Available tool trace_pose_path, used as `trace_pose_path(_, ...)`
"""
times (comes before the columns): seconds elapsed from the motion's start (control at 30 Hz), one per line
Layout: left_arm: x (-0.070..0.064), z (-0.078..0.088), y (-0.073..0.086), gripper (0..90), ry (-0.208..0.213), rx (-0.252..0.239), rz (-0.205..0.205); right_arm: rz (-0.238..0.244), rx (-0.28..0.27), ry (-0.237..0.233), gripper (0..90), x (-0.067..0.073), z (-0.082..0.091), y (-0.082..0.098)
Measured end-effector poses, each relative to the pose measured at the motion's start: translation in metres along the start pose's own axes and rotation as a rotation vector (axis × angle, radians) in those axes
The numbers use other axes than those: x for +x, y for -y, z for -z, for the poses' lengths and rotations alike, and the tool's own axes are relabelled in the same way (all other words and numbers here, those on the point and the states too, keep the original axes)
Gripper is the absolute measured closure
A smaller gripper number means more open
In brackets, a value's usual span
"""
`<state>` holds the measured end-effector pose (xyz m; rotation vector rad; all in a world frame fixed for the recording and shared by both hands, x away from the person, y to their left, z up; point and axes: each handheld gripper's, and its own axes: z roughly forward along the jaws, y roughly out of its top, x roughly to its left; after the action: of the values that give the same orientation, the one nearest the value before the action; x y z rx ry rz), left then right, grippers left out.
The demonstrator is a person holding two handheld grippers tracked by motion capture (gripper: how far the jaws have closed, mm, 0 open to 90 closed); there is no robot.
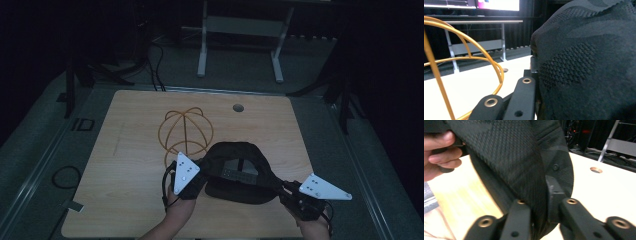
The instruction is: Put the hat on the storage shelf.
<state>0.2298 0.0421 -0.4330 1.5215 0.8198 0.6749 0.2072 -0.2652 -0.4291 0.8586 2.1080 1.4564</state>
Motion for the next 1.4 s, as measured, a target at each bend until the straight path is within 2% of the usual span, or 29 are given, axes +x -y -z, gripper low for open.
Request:
trace_pose_path(0.13, -0.003, -0.002, -0.006, 89.8, 0.012, -0.005, -0.015, 0.003, -0.001, -0.018, 64.3, 0.002, 0.004, 0.002)
trace_pose_path(0.17, -0.003, -0.002, -0.007, 89.8, 0.012, -0.006, -0.017, 0.011, 0.005, -0.029, 57.7, 0.003, 0.006, 0.003)
trace_pose_path(0.3, -0.005, -0.003, -0.014, 89.8, 0.013, -0.009, -0.024, 0.041, 0.038, -0.076, 48.3, 0.006, 0.009, 0.007)
trace_pose_path(0.43, -0.01, -0.002, -0.016, 89.7, 0.014, -0.01, -0.049, 0.069, 0.067, -0.145, 42.0, 0.009, 0.016, 0.012)
trace_pose_path(0.5, -0.01, -0.002, -0.017, 89.7, 0.022, -0.007, -0.037, 0.074, 0.088, -0.177, 36.8, 0.01, 0.019, 0.014)
trace_pose_path(0.57, -0.009, -0.001, -0.018, 89.7, 0.027, -0.01, -0.026, 0.088, 0.109, -0.212, 36.0, 0.011, 0.023, 0.018)
trace_pose_path(0.67, -0.008, 0.001, -0.019, 89.7, 0.039, -0.017, -0.038, 0.079, 0.104, -0.256, 35.6, 0.006, 0.03, 0.023)
trace_pose_path(0.73, -0.007, 0.002, -0.019, 89.7, 0.057, -0.019, -0.041, 0.069, 0.066, -0.264, 37.0, 0.0, 0.04, 0.022)
trace_pose_path(0.77, -0.006, 0.002, -0.019, 89.7, 0.068, -0.018, -0.045, 0.069, 0.043, -0.254, 38.9, -0.003, 0.044, 0.02)
trace_pose_path(0.83, -0.003, 0.001, -0.018, 89.7, 0.107, -0.02, -0.051, 0.095, 0.018, -0.196, 40.9, -0.008, 0.05, 0.014)
trace_pose_path(0.9, -0.001, 0.001, -0.018, 89.6, 0.173, -0.024, -0.062, 0.126, -0.007, -0.149, 42.8, -0.011, 0.053, 0.006)
trace_pose_path(0.93, 0.0, 0.001, -0.017, 89.6, 0.183, -0.026, -0.07, 0.144, -0.015, -0.144, 43.4, -0.012, 0.052, 0.002)
trace_pose_path(0.97, 0.001, 0.0, -0.017, 89.6, 0.226, -0.033, -0.067, 0.157, -0.026, -0.136, 43.7, -0.013, 0.051, -0.002)
trace_pose_path(1.0, 0.001, 0.001, -0.017, 89.6, 0.241, -0.037, -0.064, 0.166, -0.03, -0.128, 45.4, -0.014, 0.048, -0.007)
trace_pose_path(1.03, 0.001, 0.0, -0.017, 89.6, 0.249, -0.036, -0.066, 0.177, -0.032, -0.131, 45.4, -0.014, 0.046, -0.009)
trace_pose_path(1.07, 0.001, 0.0, -0.017, 89.6, 0.283, -0.039, -0.059, 0.192, -0.036, -0.132, 45.5, -0.013, 0.043, -0.012)
trace_pose_path(1.17, 0.0, -0.001, -0.017, 89.6, 0.343, -0.048, -0.069, 0.236, -0.034, -0.162, 47.0, -0.008, 0.031, -0.021)
trace_pose_path(1.23, -0.001, -0.001, -0.016, 89.6, 0.36, -0.053, -0.075, 0.265, -0.022, -0.169, 47.3, -0.005, 0.025, -0.025)
trace_pose_path(1.33, 0.0, -0.001, -0.016, 89.6, 0.392, -0.053, -0.059, 0.302, -0.013, -0.207, 50.7, 0.0, 0.017, -0.03)
trace_pose_path(1.4, 0.002, -0.001, -0.016, 89.6, 0.403, -0.053, -0.06, 0.323, -0.007, -0.205, 51.8, 0.002, 0.013, -0.032)
